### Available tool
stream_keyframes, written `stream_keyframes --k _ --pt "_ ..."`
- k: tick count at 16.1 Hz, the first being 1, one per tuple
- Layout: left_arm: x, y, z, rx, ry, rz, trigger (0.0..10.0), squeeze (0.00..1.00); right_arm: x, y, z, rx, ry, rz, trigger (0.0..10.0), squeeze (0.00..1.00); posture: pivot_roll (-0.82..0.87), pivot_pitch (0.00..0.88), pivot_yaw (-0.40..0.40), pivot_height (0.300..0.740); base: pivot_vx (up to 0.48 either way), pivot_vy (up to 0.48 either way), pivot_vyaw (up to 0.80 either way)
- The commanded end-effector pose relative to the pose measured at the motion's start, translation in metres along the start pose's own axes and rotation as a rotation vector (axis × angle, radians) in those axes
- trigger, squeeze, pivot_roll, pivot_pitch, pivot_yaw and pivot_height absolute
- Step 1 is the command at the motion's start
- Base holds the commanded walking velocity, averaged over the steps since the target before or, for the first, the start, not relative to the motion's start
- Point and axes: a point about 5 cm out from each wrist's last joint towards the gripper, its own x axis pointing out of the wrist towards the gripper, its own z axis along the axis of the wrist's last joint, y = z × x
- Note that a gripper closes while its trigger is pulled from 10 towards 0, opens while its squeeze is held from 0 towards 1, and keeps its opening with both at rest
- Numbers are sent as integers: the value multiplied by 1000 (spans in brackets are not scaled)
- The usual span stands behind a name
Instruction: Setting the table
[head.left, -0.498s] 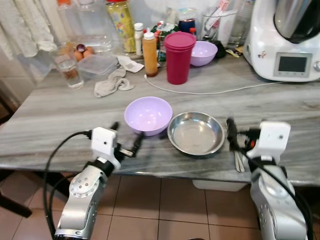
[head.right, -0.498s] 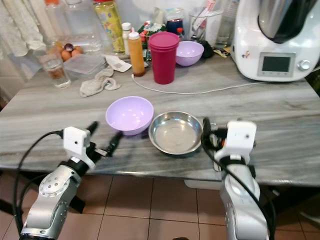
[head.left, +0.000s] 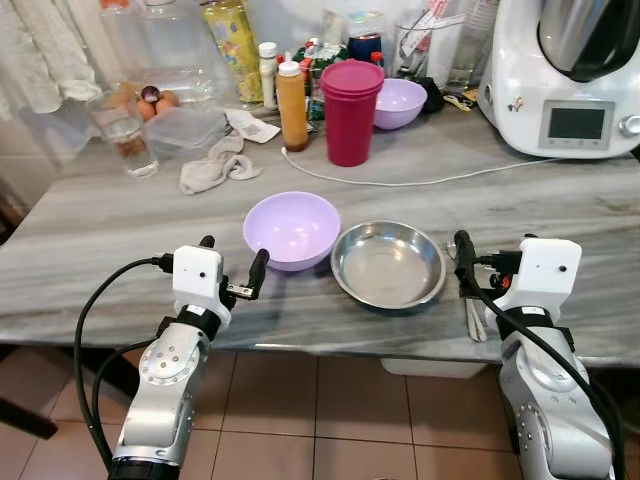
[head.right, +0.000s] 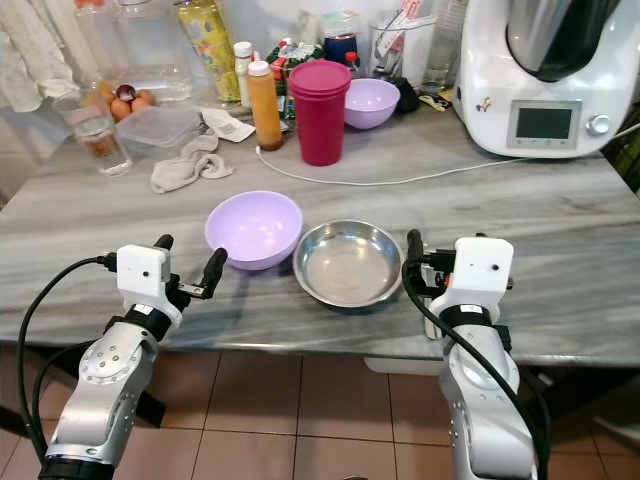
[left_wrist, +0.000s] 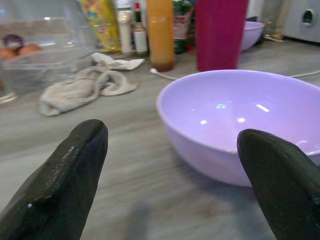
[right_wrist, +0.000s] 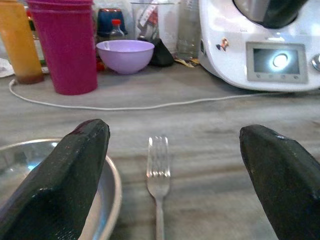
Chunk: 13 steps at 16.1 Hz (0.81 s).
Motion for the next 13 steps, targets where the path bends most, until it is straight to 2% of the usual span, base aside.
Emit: stream_keyframes --k 1,3,6,13 --pt "0 3 -1 17 7 19 10000 0 1 3 3 5 -15 8 10000 0 -335 40 56 740 0 0 0" --pt "2 2 -2 15 14 8 10000 0 2 2 3 16 -7 -5 10000 0 -336 40 56 740 0 0 0" --pt "0 2 -7 17 37 9 10000 0 6 -2 4 36 -6 -20 10000 0 -339 44 57 740 -276 0 0" --pt "2 4 -6 19 33 10 10000 0 8 -3 3 54 -1 -32 10000 0 -337 50 61 740 -316 0 0"
